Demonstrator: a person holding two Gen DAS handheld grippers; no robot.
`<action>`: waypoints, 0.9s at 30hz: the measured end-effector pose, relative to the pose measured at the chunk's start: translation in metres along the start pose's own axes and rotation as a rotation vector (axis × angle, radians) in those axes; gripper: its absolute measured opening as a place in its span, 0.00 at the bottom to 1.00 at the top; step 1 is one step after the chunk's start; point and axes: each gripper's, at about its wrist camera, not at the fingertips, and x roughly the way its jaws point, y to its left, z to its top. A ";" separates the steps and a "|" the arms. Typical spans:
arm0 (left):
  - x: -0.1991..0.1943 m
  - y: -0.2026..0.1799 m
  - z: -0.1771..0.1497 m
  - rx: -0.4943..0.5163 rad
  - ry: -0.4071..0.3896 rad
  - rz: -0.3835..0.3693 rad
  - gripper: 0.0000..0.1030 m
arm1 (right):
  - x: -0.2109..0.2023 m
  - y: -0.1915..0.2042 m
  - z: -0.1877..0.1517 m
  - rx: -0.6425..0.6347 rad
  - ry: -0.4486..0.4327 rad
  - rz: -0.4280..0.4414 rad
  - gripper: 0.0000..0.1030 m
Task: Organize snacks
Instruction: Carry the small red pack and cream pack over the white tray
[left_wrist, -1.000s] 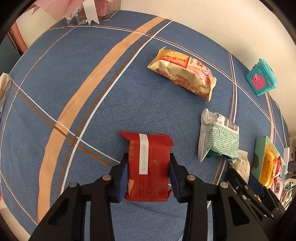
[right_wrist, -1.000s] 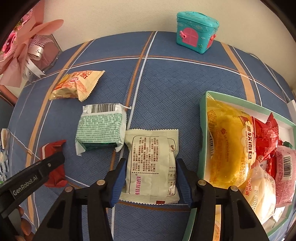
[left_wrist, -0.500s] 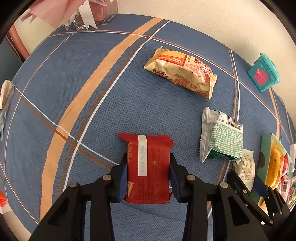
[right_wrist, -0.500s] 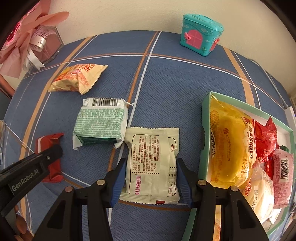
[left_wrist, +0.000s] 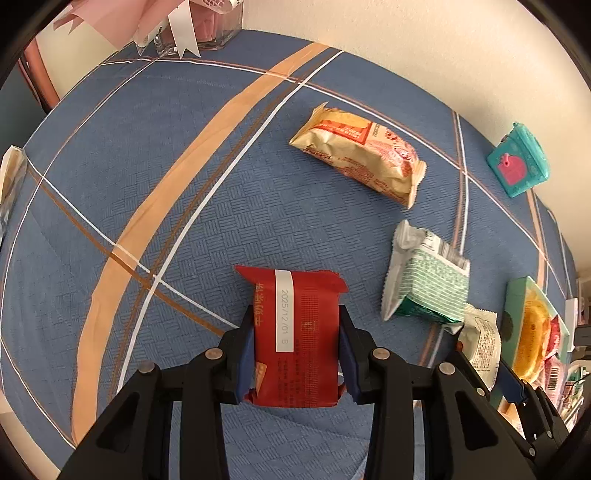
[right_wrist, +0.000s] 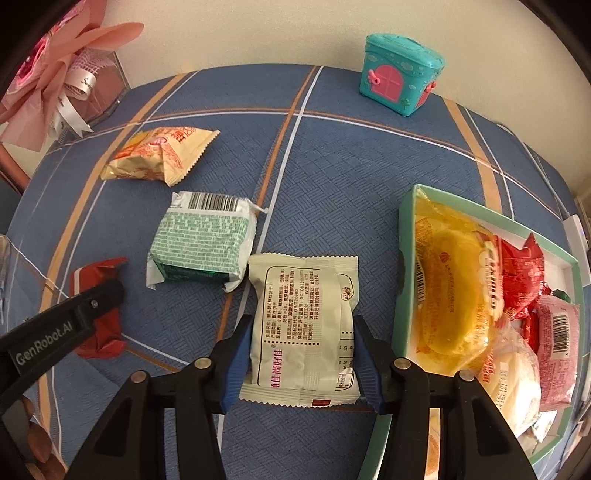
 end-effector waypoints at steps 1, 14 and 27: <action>-0.003 -0.002 0.000 0.004 -0.005 -0.003 0.40 | -0.004 0.000 0.000 0.001 -0.007 0.001 0.53; -0.054 -0.008 -0.004 0.013 -0.112 -0.033 0.40 | -0.057 -0.002 -0.009 0.007 -0.075 0.042 0.53; -0.094 -0.023 -0.017 0.053 -0.185 -0.072 0.40 | -0.093 -0.019 -0.036 0.063 -0.110 0.061 0.53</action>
